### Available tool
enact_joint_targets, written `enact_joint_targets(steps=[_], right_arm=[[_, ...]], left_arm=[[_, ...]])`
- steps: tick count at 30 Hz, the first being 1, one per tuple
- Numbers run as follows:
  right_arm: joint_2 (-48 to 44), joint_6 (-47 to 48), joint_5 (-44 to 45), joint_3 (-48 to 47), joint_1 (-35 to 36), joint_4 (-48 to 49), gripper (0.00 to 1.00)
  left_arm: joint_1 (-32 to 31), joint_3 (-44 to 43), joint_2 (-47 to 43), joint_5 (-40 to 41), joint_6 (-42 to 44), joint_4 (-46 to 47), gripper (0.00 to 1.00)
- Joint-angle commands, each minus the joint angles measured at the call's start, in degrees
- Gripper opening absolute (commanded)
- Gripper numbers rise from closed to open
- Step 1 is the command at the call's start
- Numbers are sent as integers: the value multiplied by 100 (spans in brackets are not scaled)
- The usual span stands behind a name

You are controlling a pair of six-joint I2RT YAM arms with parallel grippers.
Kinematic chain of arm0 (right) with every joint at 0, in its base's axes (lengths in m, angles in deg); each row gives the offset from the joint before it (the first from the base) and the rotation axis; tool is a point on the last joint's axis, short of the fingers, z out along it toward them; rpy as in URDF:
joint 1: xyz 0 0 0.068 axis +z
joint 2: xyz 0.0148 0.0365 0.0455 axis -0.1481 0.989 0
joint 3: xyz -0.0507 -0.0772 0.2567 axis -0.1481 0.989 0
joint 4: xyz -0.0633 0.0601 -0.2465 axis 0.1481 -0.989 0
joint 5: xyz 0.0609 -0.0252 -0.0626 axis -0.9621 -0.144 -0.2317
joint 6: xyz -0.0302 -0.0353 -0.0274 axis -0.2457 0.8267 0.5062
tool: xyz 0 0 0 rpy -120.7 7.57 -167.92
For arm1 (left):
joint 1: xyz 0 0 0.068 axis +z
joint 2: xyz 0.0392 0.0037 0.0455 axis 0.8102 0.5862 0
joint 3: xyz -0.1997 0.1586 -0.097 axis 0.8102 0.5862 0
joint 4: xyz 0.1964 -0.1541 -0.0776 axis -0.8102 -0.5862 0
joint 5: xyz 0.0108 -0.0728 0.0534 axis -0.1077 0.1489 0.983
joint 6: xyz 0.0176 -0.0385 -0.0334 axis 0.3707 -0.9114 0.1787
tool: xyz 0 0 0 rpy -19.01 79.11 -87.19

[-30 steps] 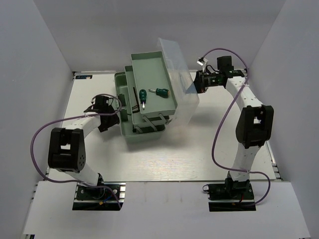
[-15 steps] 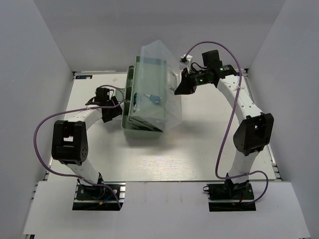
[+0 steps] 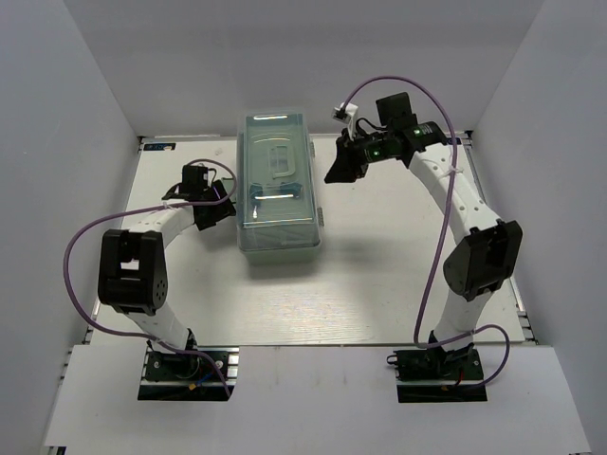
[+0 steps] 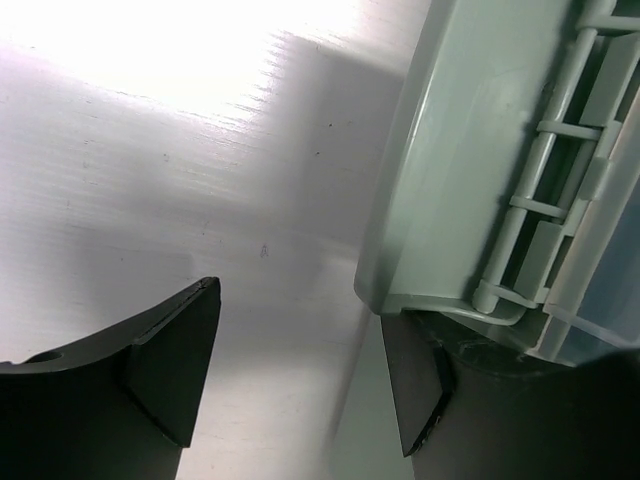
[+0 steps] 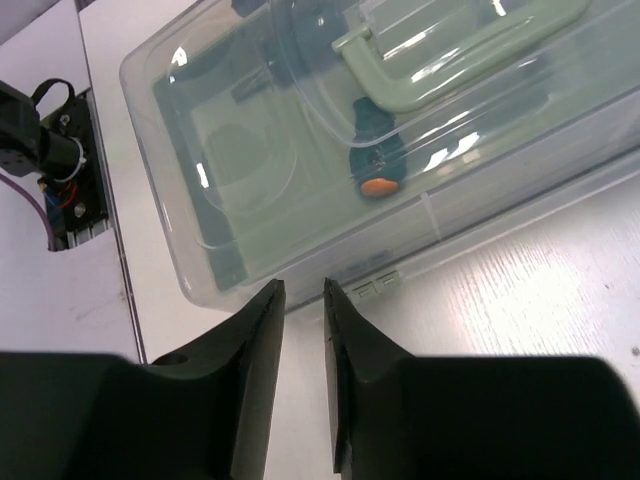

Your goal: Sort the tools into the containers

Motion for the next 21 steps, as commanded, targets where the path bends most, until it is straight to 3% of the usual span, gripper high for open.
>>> enact_joint_targets(steps=[1,4,5,8,15,18,21], right_arm=[[-429,-101,186,-195,-29,122,36],[-569,-66,677,33,-64,236,53],[-622,-83,792,260,-81,262,68],[-728,-267,1389,647,-151,455,90],[-807,-768,1856,1158,-354,641,90],[-789,-1015,2365,1229,-363,589,90],[-789,-1321,3095,1221,-389,448,90]], left_arm=[[-74,92,-353,-111,-32,141,75],[-22,145,-573,57,-93,-96,75],[48,145,-670,170,-93,-254,75],[163,197,-1135,425,-93,-535,77],[347,197,-2120,1041,-41,-1642,88],[348,145,-2638,1042,240,-1767,98],[269,13,-3199,368,756,-1497,100]])
